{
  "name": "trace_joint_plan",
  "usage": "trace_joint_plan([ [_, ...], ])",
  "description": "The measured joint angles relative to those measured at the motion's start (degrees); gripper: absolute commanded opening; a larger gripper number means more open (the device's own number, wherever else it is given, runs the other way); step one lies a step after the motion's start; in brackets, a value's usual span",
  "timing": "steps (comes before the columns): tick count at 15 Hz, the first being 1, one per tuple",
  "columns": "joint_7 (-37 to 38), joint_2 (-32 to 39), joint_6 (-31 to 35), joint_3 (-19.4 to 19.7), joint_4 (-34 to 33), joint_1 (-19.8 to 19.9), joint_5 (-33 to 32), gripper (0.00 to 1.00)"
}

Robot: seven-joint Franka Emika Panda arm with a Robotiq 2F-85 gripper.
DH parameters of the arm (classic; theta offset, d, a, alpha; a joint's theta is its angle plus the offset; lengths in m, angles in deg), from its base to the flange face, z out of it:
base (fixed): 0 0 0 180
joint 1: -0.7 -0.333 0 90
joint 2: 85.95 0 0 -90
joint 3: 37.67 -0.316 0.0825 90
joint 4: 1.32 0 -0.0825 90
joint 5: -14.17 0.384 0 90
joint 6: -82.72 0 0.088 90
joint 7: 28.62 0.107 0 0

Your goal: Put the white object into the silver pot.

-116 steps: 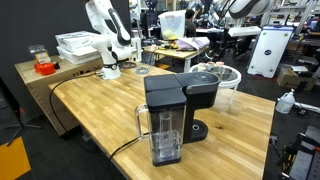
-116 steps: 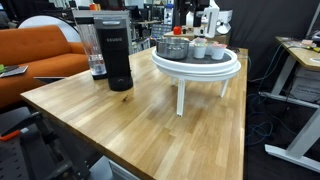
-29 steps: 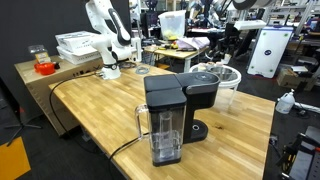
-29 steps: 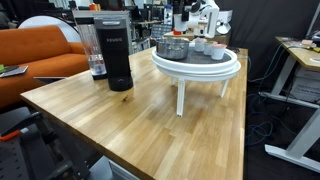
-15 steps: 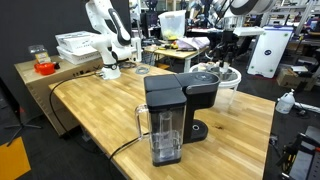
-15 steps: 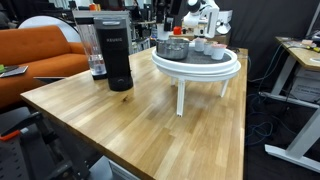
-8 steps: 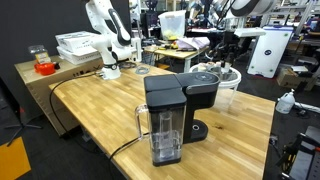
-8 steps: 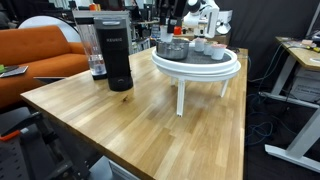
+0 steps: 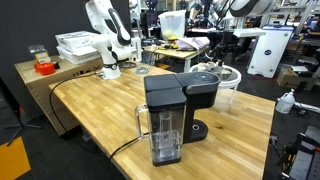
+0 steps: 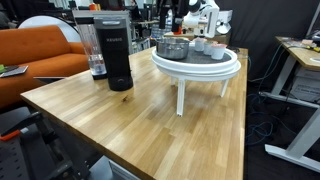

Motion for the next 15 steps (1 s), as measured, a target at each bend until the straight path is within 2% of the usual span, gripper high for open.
trace_joint_plan([
  [5, -0.23, 0.71, 0.01, 0.06, -2.17, 0.06, -0.01, 1.0],
  [8, -1.46, -1.42, 0.0, 0.87, -2.05, 0.42, -0.01, 1.0],
  [11, -2.55, -6.54, -1.26, 2.04, 0.78, 1.56, 0.22, 1.0],
  [15, -3.79, -16.72, -2.86, 4.27, 8.12, 3.23, 0.47, 1.0],
])
